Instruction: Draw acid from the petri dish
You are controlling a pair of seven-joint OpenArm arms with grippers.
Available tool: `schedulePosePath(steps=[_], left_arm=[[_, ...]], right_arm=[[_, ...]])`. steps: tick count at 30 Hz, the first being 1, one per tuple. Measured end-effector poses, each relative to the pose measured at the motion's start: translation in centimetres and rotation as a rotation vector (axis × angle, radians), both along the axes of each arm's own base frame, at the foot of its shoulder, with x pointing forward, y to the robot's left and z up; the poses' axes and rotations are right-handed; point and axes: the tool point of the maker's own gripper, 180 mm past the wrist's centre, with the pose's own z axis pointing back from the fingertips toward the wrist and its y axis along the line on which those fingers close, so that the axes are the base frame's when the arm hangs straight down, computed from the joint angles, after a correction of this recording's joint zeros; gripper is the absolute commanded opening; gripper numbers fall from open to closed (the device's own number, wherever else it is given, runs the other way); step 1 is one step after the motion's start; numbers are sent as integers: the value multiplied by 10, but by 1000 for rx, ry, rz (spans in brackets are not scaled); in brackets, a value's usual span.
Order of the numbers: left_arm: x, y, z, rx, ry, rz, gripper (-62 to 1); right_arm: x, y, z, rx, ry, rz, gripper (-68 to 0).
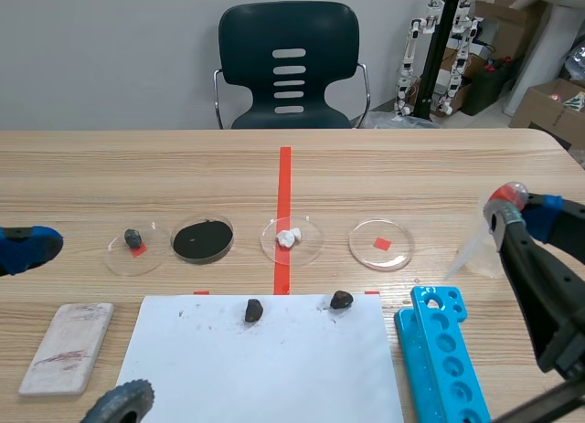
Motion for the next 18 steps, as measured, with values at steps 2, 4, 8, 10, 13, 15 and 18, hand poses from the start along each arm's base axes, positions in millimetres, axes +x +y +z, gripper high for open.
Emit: schedulePosePath(steps=[2, 4, 8, 10, 13, 15, 18], left_arm=[[0, 0, 0, 0, 0, 0, 14], [0, 0, 0, 0, 0, 0, 14], [0, 0, 0, 1, 0, 0, 14], [0, 0, 0, 0, 0, 0, 14], [0, 0, 0, 0, 0, 0, 14], [0, 0, 0, 0, 0, 0, 14], [0, 0, 0, 0, 0, 0, 14]], right_arm=[[5, -2, -2, -12, 9, -12, -665], [13, -5, -4, -29, 18, -29, -665], [30, -8, 3, -44, -17, -48, -665], [37, -10, 5, -53, -26, -60, -665], [48, -13, 9, -66, -37, -79, -665], [56, -14, 13, -71, -51, -86, -665], [66, -15, 17, -70, -56, -91, -665]])
